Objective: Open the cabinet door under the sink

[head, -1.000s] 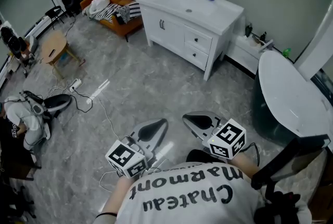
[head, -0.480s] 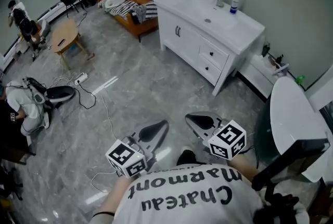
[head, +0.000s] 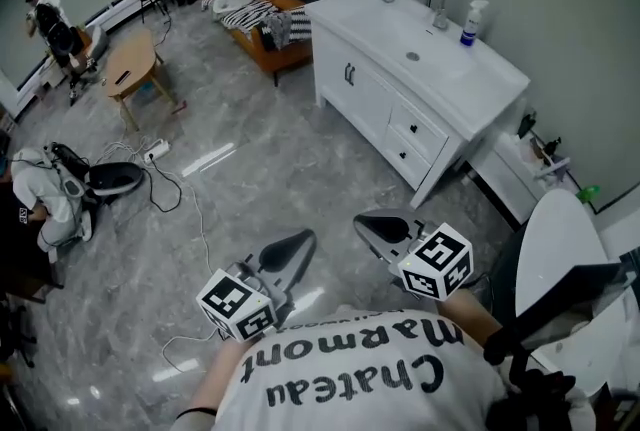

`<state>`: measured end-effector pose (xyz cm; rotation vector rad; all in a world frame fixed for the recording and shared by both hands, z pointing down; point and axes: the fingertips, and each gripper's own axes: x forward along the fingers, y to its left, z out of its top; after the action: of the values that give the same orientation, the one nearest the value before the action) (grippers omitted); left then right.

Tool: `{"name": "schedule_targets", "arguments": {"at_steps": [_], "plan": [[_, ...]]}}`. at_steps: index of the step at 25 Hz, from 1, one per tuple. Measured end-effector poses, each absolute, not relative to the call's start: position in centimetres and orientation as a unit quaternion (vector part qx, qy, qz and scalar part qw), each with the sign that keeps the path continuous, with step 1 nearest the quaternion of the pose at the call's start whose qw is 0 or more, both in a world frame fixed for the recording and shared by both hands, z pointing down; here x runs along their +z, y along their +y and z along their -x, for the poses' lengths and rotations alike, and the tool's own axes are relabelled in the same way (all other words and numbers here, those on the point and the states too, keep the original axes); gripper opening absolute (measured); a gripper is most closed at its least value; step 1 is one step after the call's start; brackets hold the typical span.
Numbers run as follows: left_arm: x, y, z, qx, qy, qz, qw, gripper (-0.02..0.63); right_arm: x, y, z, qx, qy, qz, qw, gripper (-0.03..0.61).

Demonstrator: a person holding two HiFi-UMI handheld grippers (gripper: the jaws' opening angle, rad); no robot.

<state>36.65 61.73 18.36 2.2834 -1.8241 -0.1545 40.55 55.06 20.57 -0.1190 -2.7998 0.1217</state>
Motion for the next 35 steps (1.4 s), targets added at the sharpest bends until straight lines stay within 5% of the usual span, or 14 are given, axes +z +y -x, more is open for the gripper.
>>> {"name": "schedule_targets", "arguments": {"at_steps": [35], "plan": [[19.9, 47.3, -23.8, -0.013, -0.625, -0.773, 0.104, 0.011, 24.4, 40.2, -28.9, 0.077, -0.977, 0.022, 0.196, 0.012]]}}
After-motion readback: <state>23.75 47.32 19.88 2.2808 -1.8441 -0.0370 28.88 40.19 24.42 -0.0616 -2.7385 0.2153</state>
